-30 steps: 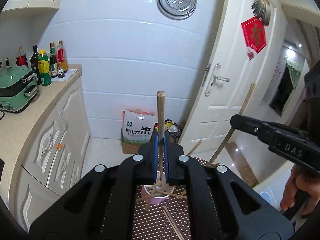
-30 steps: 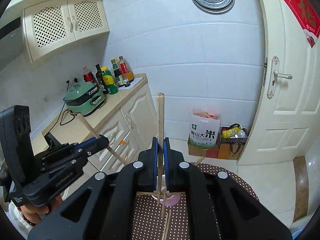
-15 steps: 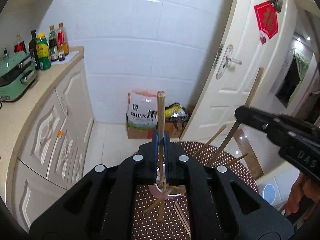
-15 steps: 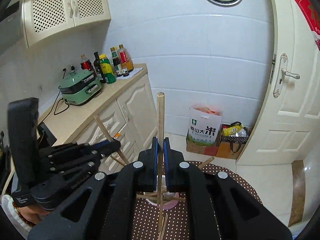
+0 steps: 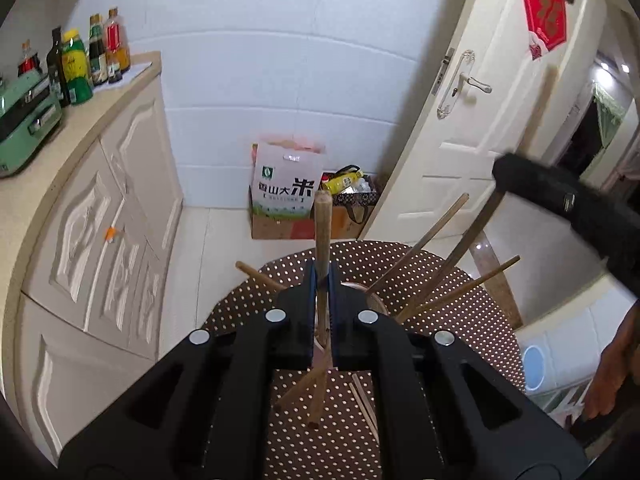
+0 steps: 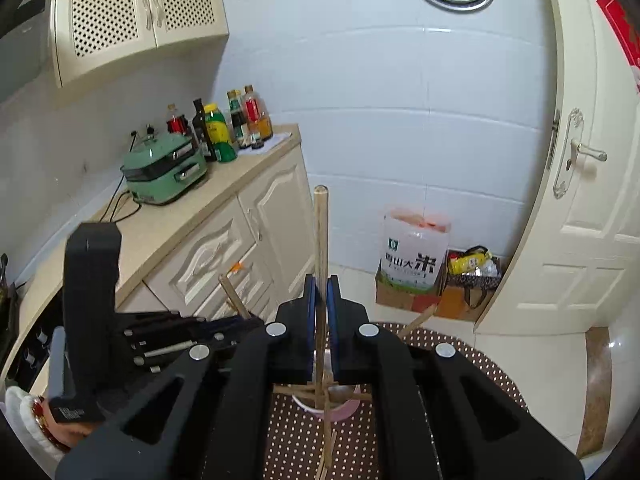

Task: Organize utensils
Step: 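Lower both held sticks into the pink cup, then open both grippers to drop the sticks into the cup and pull back, then lower the left gripper onto a stick while the right gripper grasps the last stick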

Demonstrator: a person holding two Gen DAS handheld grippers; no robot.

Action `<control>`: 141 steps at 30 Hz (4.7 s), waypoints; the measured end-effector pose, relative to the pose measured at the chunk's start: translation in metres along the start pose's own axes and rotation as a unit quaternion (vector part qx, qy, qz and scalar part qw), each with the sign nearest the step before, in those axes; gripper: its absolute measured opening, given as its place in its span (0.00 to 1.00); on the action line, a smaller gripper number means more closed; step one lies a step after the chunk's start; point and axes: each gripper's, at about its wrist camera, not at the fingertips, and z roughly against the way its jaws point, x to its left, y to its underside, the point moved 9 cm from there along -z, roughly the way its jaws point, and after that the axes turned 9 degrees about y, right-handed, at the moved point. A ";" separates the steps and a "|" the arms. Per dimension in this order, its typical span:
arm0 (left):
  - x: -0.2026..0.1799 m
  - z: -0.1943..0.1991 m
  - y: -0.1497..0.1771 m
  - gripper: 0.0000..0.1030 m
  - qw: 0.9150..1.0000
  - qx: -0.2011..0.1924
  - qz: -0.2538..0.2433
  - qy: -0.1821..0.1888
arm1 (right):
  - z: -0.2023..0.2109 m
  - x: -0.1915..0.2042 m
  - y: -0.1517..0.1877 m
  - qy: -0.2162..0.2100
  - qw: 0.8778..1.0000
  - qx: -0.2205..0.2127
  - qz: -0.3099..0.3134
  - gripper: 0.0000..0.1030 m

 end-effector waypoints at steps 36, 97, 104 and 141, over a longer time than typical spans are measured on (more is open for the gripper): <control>-0.016 0.056 0.009 0.57 0.999 -0.040 0.004 -0.020 | 0.010 0.002 0.064 -0.003 0.996 0.077 -0.039 0.14; -0.023 -0.087 0.221 0.62 0.978 0.197 0.065 -0.031 | 0.009 -0.051 0.238 0.006 0.964 0.226 -0.142 0.22; -0.018 -0.106 0.226 0.62 0.971 0.223 0.052 -0.059 | 0.001 -0.065 0.238 0.005 0.961 0.232 -0.152 0.22; 0.023 -0.140 0.173 0.07 0.969 0.230 0.055 -0.069 | -0.068 -0.018 0.247 -0.028 0.948 0.301 -0.100 0.22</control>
